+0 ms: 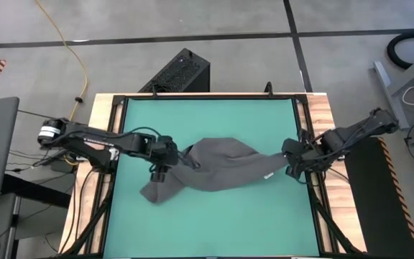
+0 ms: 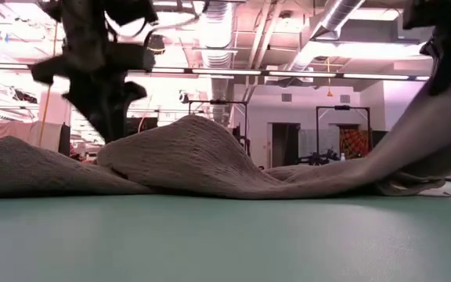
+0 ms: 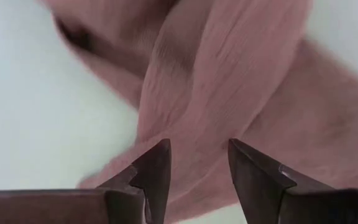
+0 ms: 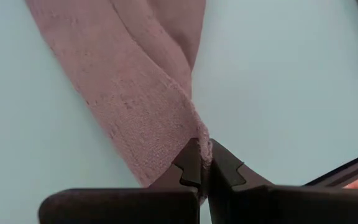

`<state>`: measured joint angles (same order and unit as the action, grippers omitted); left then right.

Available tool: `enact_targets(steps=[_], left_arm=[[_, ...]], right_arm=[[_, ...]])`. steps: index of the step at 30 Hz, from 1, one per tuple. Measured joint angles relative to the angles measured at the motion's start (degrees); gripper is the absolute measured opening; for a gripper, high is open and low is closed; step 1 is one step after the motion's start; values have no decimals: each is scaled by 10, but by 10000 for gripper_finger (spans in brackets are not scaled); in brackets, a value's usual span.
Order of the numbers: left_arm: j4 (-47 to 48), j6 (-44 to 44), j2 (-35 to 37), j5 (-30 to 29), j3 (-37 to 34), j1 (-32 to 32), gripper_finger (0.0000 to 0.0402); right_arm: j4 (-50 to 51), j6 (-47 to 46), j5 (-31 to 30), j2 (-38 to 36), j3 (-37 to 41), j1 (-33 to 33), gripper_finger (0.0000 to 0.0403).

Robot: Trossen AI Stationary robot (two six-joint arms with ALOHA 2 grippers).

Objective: Roll towel into tight, uniform cylinder
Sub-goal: Fold the gray towel

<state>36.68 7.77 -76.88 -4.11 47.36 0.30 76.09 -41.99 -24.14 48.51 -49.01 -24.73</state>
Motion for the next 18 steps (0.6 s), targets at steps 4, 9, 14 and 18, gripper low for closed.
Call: enact_targets(steps=[4,9,14,18], left_arm=[[-7,27,1,51,-21,-26,149],[-25,49,-1,42,-43,-32,140],[-32,48,-1,18,-55,-32,49],[-33,54,-1,-9,-48,-37,5]], right_arm=[[-15,-2,15,-2,19,0,24],[-28,-1,15,-2,21,0,24],[-35,0,15,-2,21,0,24],[-45,5,15,-2,21,0,24]])
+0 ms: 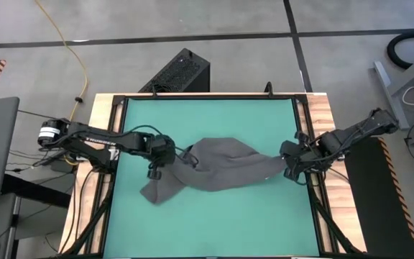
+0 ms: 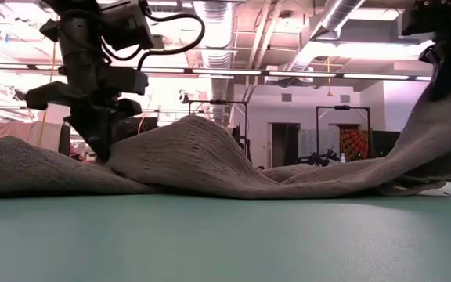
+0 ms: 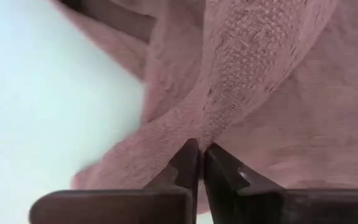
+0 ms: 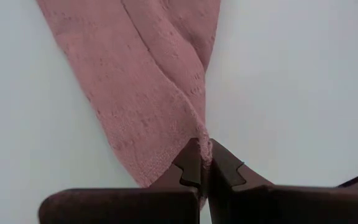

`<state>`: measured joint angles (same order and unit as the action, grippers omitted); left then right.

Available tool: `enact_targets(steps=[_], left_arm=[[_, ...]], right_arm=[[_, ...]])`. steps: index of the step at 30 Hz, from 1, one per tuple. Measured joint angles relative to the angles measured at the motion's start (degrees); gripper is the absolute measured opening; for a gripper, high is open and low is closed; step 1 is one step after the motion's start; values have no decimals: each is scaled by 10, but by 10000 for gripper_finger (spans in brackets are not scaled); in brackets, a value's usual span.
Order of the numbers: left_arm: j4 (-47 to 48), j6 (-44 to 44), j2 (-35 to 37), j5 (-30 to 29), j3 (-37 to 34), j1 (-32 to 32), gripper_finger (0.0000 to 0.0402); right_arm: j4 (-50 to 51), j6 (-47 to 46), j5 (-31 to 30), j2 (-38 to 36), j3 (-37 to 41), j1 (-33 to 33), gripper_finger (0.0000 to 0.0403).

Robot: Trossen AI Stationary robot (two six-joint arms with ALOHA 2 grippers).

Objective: Roll towel into tight, uniform cylinder
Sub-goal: Fold the gray towel

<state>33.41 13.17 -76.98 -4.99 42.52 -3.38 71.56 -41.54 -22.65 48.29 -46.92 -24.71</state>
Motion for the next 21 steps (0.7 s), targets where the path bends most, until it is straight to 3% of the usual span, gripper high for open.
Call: enact_targets(steps=[4,7,12,16,21], left_arm=[[34,53,14,-81,51,-30,1],[52,106,33,-120,113,-79,0],[76,173,67,-115,235,-193,0],[99,204,72,-89,344,-275,0],[133,217,73,-68,479,-301,0]], right_arm=[[-24,51,-18,-11,-1,1,24],[-37,103,-68,-25,-21,8,24],[-65,213,-228,-52,-72,31,24],[-139,365,-335,-71,-118,59,23],[-287,581,-344,-84,-188,92,22]])
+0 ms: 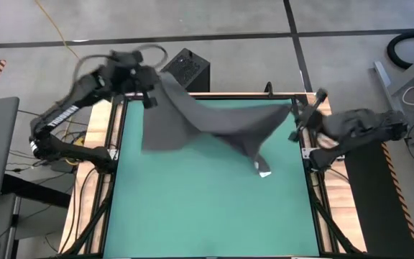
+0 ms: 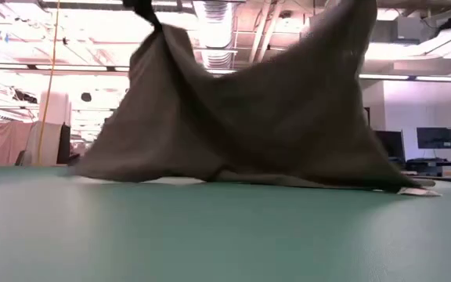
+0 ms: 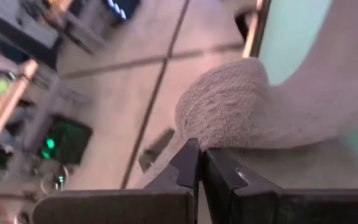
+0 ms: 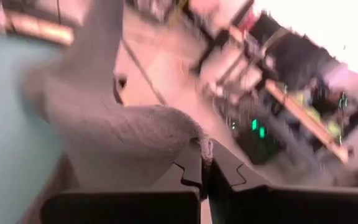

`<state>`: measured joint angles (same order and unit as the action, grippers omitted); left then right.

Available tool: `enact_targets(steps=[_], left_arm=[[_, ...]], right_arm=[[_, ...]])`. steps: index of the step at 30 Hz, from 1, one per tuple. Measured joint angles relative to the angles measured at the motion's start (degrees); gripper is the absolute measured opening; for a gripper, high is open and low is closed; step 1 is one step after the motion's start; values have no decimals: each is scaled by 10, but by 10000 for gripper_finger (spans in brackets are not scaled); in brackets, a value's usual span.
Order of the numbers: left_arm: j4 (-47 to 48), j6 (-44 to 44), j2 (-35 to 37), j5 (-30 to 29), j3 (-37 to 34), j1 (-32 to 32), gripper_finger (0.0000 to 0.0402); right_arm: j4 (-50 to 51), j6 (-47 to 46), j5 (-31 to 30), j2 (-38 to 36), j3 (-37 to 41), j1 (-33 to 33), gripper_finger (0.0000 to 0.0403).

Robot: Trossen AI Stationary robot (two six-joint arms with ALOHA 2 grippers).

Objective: Roll towel into tight, uniform cylinder
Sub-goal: Fold the gray towel

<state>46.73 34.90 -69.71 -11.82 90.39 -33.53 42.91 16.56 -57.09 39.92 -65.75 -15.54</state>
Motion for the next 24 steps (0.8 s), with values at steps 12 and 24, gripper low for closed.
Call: enact_targets(steps=[12,24], left_arm=[[306,-239,6,77,14,203,0],[-17,-549,13,97,-469,519,0]], right_arm=[[131,-206,477,-10,-54,-3,21],[8,-589,544,-11,291,-130,23]])
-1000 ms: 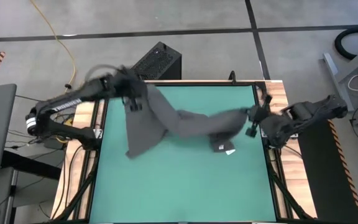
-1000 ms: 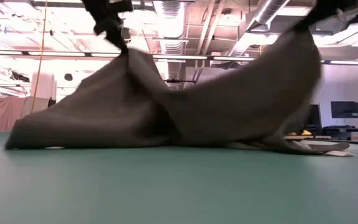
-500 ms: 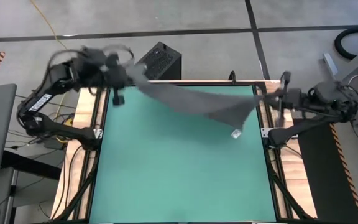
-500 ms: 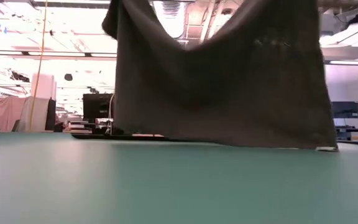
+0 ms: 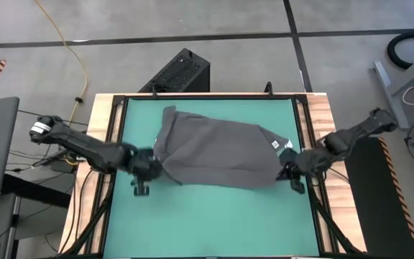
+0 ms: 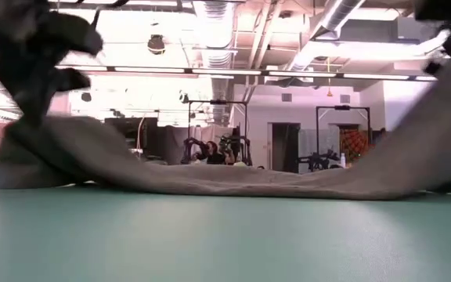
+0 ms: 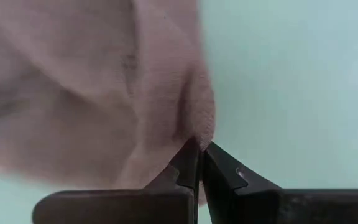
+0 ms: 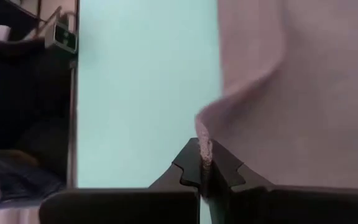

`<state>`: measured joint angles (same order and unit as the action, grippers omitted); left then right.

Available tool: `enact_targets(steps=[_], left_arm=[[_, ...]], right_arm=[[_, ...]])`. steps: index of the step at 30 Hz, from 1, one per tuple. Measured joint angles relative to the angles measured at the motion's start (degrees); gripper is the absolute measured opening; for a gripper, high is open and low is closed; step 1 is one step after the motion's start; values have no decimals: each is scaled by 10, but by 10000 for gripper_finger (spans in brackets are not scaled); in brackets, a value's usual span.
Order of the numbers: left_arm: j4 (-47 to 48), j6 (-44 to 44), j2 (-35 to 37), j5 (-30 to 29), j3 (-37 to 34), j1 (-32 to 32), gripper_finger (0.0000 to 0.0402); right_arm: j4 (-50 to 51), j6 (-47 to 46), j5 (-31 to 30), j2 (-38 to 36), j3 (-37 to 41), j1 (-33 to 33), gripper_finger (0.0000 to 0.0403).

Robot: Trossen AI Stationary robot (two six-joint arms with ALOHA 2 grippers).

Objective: Roll towel into tight, uniform cylinder
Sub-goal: Fold the gray towel

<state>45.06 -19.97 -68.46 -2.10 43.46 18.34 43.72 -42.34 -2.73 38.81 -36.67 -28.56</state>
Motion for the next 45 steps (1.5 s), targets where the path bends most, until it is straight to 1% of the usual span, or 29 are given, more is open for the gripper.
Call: enact_targets(steps=[3,6,9,12,15,18,21,23,26,29,31,33,35,37,39,41,42,44,45], left_arm=[[-77,-46,-2,30,-52,30,0],[-98,-56,-2,61,-73,45,13],[-96,-56,-1,80,-73,50,42],[-90,-49,-1,98,-66,50,80],[-58,-46,-1,111,-48,49,118],[7,-34,-1,110,-17,49,149],[81,-17,-1,99,15,49,168],[119,-15,0,74,30,49,173],[134,-7,10,22,35,49,174],[122,15,16,-33,25,48,174],[103,31,15,-51,13,48,174],[66,45,15,-51,-7,45,173],[24,47,15,-30,-32,40,173],[3,43,15,-18,-52,36,173],[-6,33,14,-23,-61,32,169],[-17,28,14,-37,-61,30,155],[-24,26,14,-38,-61,30,140],[-36,29,14,-26,-60,30,99],[-41,34,14,-15,-58,30,70]], right_arm=[[-31,-65,0,-2,33,-34,23],[-31,-112,-14,-2,39,-62,23],[-27,-140,-31,-6,39,-85,23],[-18,-164,-38,-8,39,-99,24],[-3,-191,-39,-8,39,-106,24],[15,-206,-39,-9,39,-110,24],[27,-207,-42,-11,39,-108,24],[27,-206,-47,-14,39,-107,24],[27,-205,-52,-14,39,-107,24],[27,-202,-53,-14,39,-107,24],[27,-200,-56,-14,39,-107,24],[26,-191,-63,-14,39,-107,24],[26,-187,-64,-14,39,-107,24],[27,-185,-64,-14,39,-107,24],[26,-176,-64,-14,39,-107,24],[26,-171,-64,-14,39,-107,24],[26,-171,-64,-14,39,-107,24],[26,-172,-64,-14,39,-107,24],[26,-172,-64,-14,39,-107,24]])
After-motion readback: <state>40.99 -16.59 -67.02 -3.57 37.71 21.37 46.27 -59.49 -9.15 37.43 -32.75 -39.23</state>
